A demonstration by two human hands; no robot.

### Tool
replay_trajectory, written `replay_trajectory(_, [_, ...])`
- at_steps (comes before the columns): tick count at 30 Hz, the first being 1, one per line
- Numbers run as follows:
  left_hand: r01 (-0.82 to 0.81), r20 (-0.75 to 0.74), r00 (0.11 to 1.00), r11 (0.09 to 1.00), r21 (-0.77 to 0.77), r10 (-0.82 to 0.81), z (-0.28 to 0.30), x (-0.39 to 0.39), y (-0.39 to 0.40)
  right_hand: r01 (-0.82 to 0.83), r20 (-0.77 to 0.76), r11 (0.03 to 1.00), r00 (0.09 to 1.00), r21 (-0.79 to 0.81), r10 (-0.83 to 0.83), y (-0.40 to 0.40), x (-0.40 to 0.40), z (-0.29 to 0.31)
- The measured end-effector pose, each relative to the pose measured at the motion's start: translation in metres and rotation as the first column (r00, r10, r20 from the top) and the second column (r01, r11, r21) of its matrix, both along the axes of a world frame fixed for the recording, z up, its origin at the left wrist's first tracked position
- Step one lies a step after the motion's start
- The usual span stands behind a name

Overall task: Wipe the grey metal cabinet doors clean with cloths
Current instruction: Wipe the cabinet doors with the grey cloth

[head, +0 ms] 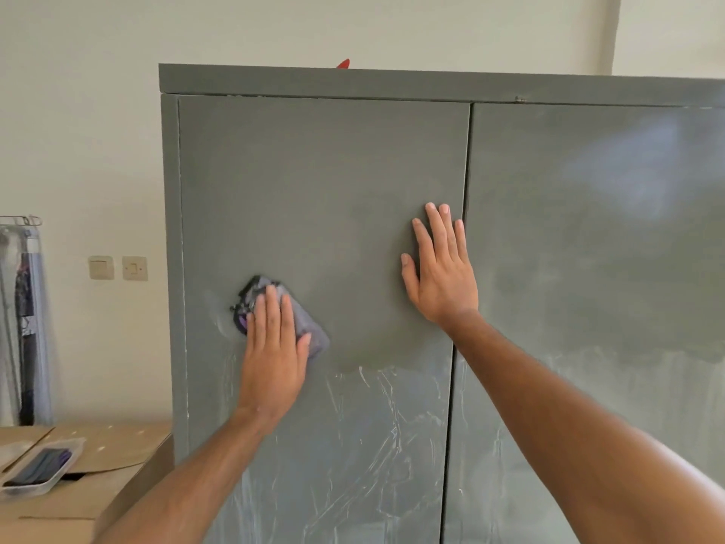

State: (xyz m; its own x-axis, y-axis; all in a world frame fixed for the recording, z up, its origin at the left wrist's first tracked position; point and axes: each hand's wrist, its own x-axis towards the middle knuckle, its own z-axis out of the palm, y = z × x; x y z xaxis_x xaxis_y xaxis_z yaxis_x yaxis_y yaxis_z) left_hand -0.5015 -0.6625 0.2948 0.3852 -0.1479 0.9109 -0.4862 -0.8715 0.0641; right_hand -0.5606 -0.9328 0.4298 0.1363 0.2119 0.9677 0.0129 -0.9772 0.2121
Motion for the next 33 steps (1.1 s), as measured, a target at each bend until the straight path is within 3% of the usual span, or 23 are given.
replay_trajectory(2, [-0.009,-0.048,0.999,1.0,-0.02,0.008,-0.017,0.005,0.026,0.0,0.0,1.0,1.0,0.001,0.0,0.001,0.0,0.0])
replay_trajectory(6, [-0.026,-0.08,0.997,0.972,-0.235,0.007,0.036,0.019,0.041,-0.009,0.007,1.0,1.0,0.009,0.009,0.002,0.001,0.0])
replay_trajectory(8, [0.006,-0.045,0.999,0.988,-0.155,-0.013,0.047,0.021,0.04,-0.018,0.011,1.0,1.0,0.008,0.018,0.001,0.001,-0.001])
replay_trajectory(10, [0.012,0.001,1.0,0.999,0.04,-0.012,0.027,0.025,0.053,-0.026,0.012,1.0,1.0,0.007,0.026,0.001,0.001,-0.001])
replay_trajectory(13, [-0.016,0.027,1.0,0.942,0.334,0.007,-0.009,0.028,0.101,-0.027,0.01,1.0,1.0,0.01,0.027,0.002,0.002,-0.001])
replay_trajectory(15, [-0.042,0.04,0.999,0.952,0.304,0.032,0.002,0.035,0.122,-0.022,0.015,1.0,1.0,0.007,0.022,0.001,0.003,-0.001])
replay_trajectory(19, [-0.048,-0.004,0.999,0.999,-0.013,0.048,0.06,0.034,0.096,-0.018,0.024,1.0,1.0,0.007,0.018,0.002,0.003,-0.002])
replay_trajectory(21, [-0.028,0.039,0.999,0.992,0.125,0.024,0.046,0.036,0.094,-0.021,0.025,1.0,0.999,0.0,0.021,0.001,0.002,-0.002])
replay_trajectory(24, [-0.041,0.099,0.995,0.891,0.451,-0.004,0.0,0.043,0.137,-0.022,0.023,1.0,0.999,0.0,0.022,0.001,0.003,-0.002])
replay_trajectory(26, [-0.071,0.089,0.995,0.913,0.401,0.039,0.003,0.047,0.159,-0.012,0.033,1.0,0.999,0.006,0.012,0.002,0.003,-0.003])
replay_trajectory(30, [-0.072,0.011,0.997,0.995,0.07,0.072,0.05,0.039,0.12,0.0,0.043,1.0,0.999,0.004,0.0,0.003,0.004,-0.003])
replay_trajectory(31, [-0.054,0.038,0.998,0.995,0.079,0.051,0.047,0.037,0.108,0.0,0.041,1.0,0.999,0.003,0.0,0.002,0.004,-0.003])
replay_trajectory(33, [-0.022,0.101,0.995,0.958,0.286,-0.008,0.018,0.041,0.103,0.0,0.039,1.0,0.999,-0.002,0.0,0.002,0.003,-0.003])
